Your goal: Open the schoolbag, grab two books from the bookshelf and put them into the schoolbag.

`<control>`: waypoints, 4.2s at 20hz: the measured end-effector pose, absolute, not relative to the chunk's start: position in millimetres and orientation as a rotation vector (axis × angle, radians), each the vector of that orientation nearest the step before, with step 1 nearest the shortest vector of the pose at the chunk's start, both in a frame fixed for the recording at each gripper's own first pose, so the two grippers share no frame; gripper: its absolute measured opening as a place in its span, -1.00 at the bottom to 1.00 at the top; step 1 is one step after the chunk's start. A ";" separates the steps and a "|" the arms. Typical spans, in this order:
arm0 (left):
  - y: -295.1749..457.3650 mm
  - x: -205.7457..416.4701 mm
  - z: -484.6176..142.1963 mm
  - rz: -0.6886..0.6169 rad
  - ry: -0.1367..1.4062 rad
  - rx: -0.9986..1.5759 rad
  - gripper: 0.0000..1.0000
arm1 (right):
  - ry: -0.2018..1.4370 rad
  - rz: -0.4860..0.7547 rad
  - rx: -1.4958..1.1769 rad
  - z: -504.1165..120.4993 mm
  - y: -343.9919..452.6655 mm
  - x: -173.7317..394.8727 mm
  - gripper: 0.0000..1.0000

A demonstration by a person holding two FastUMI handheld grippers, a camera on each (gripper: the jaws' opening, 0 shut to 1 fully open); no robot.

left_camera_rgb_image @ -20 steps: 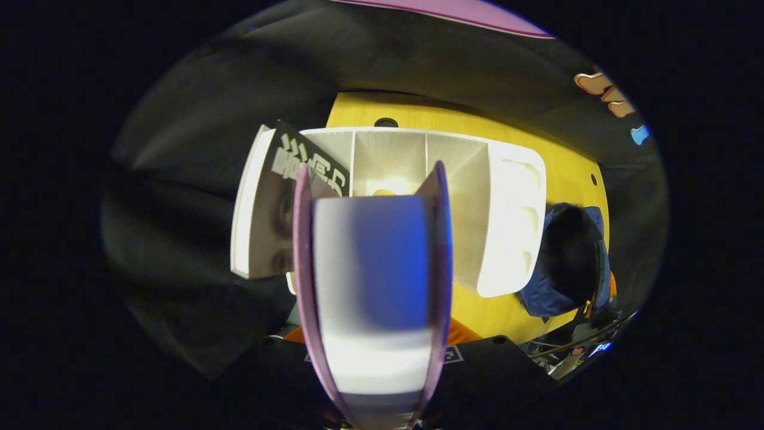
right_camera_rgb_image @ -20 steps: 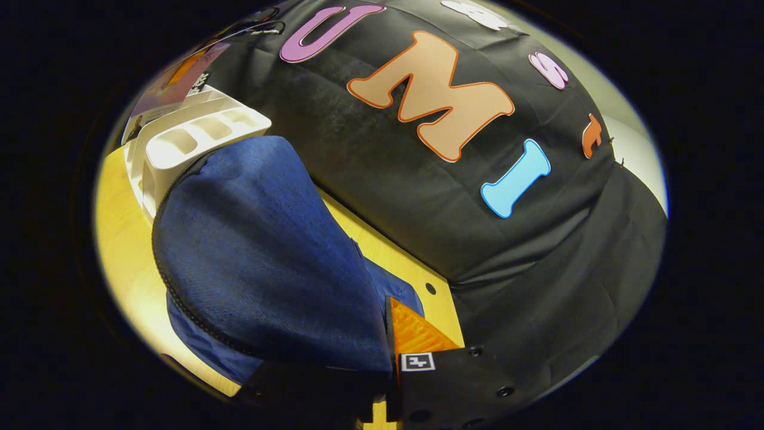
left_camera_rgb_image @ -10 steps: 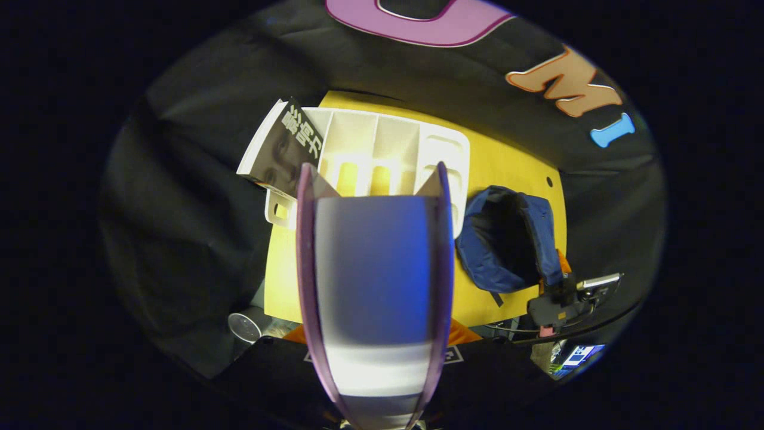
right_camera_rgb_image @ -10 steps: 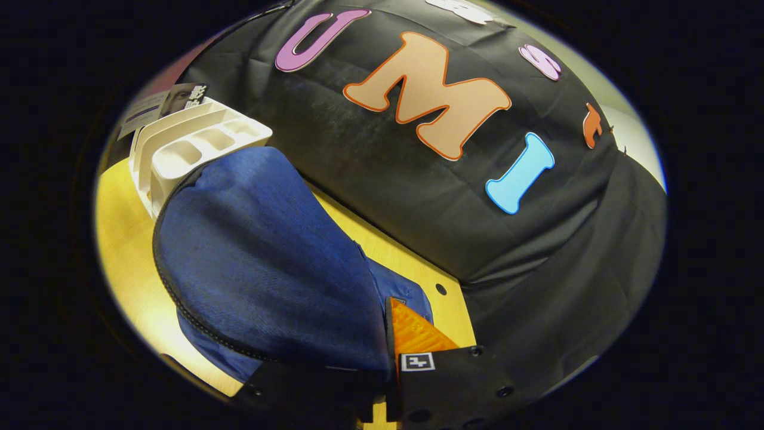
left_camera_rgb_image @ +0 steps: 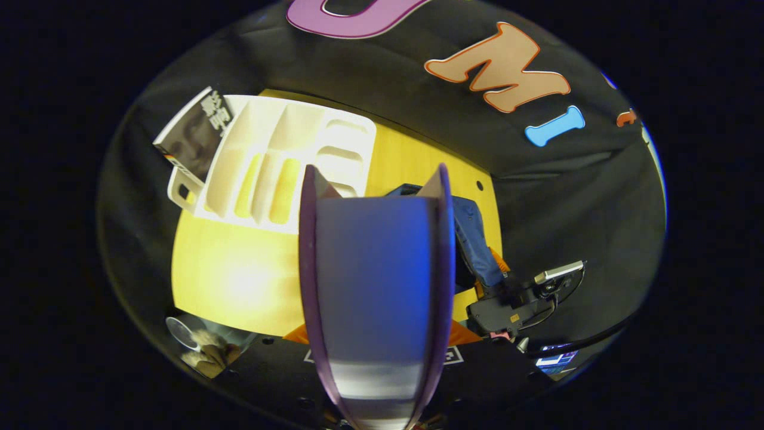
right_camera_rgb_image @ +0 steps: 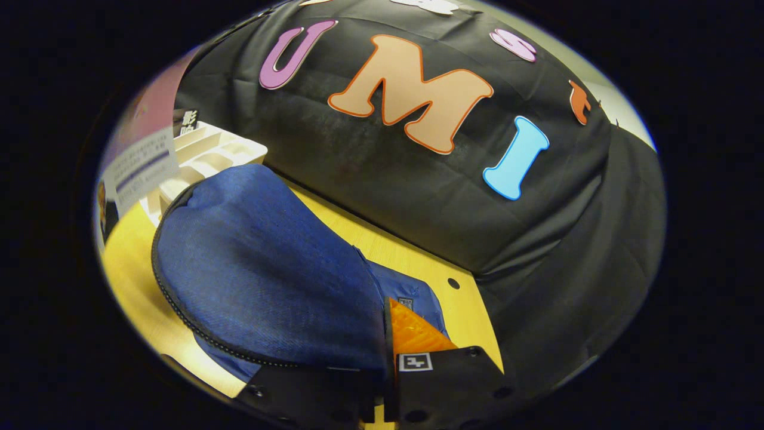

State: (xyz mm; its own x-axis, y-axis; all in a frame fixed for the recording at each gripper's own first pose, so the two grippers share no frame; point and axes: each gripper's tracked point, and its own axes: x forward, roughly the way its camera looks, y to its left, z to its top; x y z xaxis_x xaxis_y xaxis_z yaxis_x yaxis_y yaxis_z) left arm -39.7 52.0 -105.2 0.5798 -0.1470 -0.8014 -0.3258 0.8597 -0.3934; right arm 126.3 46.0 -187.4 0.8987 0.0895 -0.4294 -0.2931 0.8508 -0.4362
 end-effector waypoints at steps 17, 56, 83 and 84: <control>-49.9 133.4 -262.0 -0.133 0.737 -0.895 -0.05 | 0.431 0.256 -0.302 -174.2 45.5 137.8 -0.85; 26.7 59.9 -233.2 0.033 0.730 -0.334 0.91 | 0.440 0.281 -0.277 -180.1 51.1 138.0 -0.85; 313.4 -60.9 -16.5 0.478 0.920 -0.110 0.81 | 0.464 0.225 -0.294 -190.7 62.4 138.6 -0.85; 330.8 -61.6 -16.1 0.499 0.935 -0.109 0.81 | 0.467 0.224 -0.296 -192.0 62.7 138.3 -0.85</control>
State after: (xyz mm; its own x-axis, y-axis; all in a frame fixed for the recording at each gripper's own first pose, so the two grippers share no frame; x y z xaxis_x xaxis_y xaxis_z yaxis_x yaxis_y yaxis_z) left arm -61.6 330.8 -16.1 0.4899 0.3634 -0.7924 -0.4561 0.8815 0.1222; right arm 138.3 62.7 -192.0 0.8700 0.1438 -0.4716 -0.2777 0.9333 -0.2277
